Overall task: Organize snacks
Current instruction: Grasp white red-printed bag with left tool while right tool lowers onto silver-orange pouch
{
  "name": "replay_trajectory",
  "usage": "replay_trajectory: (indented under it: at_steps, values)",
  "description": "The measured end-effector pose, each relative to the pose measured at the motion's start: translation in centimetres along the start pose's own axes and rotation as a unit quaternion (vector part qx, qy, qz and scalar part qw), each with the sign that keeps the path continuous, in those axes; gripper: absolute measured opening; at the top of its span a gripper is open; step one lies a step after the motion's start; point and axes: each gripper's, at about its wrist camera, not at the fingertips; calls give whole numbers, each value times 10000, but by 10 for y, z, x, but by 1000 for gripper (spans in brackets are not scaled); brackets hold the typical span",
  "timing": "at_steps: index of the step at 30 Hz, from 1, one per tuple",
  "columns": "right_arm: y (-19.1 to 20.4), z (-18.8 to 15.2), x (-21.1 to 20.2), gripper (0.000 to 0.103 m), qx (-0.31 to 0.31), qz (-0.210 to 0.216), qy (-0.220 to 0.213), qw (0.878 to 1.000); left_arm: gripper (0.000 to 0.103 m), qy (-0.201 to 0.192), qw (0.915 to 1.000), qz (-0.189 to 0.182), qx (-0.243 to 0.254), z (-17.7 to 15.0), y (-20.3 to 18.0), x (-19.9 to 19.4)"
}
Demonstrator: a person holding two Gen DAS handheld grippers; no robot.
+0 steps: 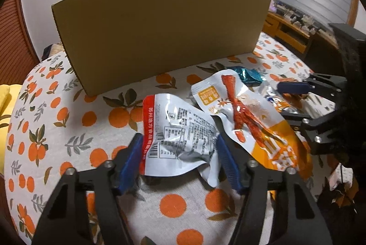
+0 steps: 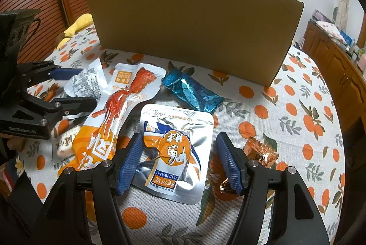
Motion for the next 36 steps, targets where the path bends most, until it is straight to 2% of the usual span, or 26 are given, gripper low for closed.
replay_trajectory:
  at_steps: [2,7,16,23,34,36]
  values:
    - [0,0,0,68,-2,3,1,10000,50,-11,10000,-94,-4,-2,0,-4]
    - [0,0,0,68,3,0,-1,10000,42,-84,9998,-147,-52,-7,-1,-10]
    - [1,0,-1,66,-9,-8,-9,10000,42,-427,9985,-100,-321,-8,8,-31]
    - [9,-1,-5,43,-167,5,-119,9998,43,-504,9977,-82,-436,-6,14,-37]
    - [5,-1,-17,38,-92,114,-327,9994,43,-539,9975,-127,-439,-7,10,-39]
    - [4,0,-21,32,-81,120,-375,9992,43,-562,9974,-139,-437,-5,9,-40]
Point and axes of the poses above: each gripper's, at about its wrist camera, not at the fingertips, and x roughly the way its jaws point, y to its left, z to its top, and after that the axes turned 10 degrees about -x, right-handed
